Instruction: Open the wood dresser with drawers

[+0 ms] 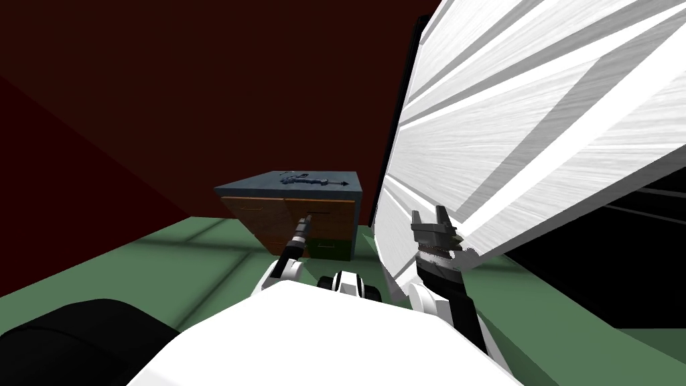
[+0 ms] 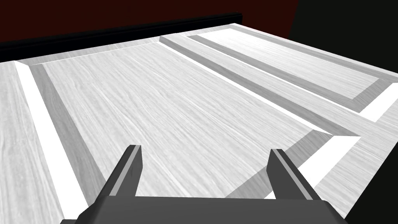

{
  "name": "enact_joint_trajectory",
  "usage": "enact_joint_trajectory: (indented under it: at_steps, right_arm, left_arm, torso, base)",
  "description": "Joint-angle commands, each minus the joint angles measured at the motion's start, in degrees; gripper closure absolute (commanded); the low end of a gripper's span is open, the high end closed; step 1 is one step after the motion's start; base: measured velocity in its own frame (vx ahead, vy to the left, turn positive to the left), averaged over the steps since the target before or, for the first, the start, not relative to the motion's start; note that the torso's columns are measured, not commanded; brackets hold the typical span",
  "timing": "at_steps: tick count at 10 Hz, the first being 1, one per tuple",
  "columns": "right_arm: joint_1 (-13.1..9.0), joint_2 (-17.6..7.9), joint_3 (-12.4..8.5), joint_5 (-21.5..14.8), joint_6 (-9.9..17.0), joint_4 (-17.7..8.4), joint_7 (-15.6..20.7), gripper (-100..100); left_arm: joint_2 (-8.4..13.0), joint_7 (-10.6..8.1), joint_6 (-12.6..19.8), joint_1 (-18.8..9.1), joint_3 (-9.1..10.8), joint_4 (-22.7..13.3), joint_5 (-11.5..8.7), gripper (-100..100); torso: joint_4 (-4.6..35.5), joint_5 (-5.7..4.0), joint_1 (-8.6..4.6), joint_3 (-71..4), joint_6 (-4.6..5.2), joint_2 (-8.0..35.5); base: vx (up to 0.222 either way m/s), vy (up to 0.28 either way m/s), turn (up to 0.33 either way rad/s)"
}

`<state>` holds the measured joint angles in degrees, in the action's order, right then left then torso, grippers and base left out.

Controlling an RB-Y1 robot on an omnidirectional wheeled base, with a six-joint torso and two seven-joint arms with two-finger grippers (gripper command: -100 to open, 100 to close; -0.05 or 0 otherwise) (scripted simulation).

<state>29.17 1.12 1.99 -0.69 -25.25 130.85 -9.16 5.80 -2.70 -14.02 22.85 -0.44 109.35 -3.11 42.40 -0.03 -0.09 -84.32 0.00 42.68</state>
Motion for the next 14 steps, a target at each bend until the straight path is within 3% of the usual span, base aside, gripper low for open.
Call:
enact_joint_trajectory:
  at_steps: [1,2,3,6,9,10,11,14]
  right_arm:
    - [0.0,0.0,0.0,0.0,0.0,0.0,0.0,0]
    - [0.0,0.0,0.0,0.0,0.0,0.0,0.0,0]
    - [0.02,-0.01,-0.01,0.0,0.0,0.0,0.0,0]
    - [0.05,-0.02,-0.01,0.0,-0.01,0.01,0.0,0]
    - [0.04,-0.01,-0.01,0.0,-0.01,0.01,0.0,0]
    - [0.04,-0.01,-0.01,0.0,-0.01,0.01,0.0,0]
    - [0.03,-0.01,-0.01,0.0,-0.01,0.01,0.0,0]
    - [0.01,0.0,0.0,0.0,0.0,0.0,0.0,0]
  left_arm:
    - [0.29,-0.12,0.37,1.3,-0.41,1.99,-0.03,100]
    - [0.14,-0.04,0.2,0.99,-0.35,1.42,0.02,100]
    - [0.47,-0.02,-0.11,0.21,-0.17,-0.19,-0.02,-100]
    - [0.54,0.01,-0.55,-1.05,0.11,-2.84,-0.07,-100]
    - [0.73,-0.15,1.2,-0.11,0.24,0.02,-0.27,-100]
    - [0.72,-0.13,0.62,-0.3,0.21,-0.64,-0.24,-100]
    - [0.55,-0.01,-0.41,-0.66,0.05,-2.11,-0.08,100]
    - [0.95,-0.25,0.58,0.65,-0.23,0.27,-0.24,100]
  torso:
    - [-0.06,0.04,0.13,-0.14,0.0,-0.24]
    - [-0.12,0.05,0.14,-0.25,0.0,-0.4]
    - [-0.19,0.05,0.14,-0.43,0.0,-0.72]
    - [-0.22,0.06,0.2,-0.48,-0.01,-0.75]
    - [-0.01,0.0,0.01,-0.05,0.0,-0.11]
    - [-0.08,0.02,0.07,-0.18,0.0,-0.3]
    - [-0.09,0.04,0.09,-0.18,-0.01,-0.27]
    - [-0.05,0.02,0.04,-0.1,-0.01,-0.13]
  base:
    - [-0.17,-0.011,0.012]
    - [-0.084,-0.008,0.002]
    - [0.073,-0.015,-0.016]
    - [0.153,0.019,-0.011]
    - [0.087,0.004,-0.009]
    - [0.045,0.004,-0.001]
    - [-0.06,-0.004,0.017]
    - [-0.11,-0.01,0.016]
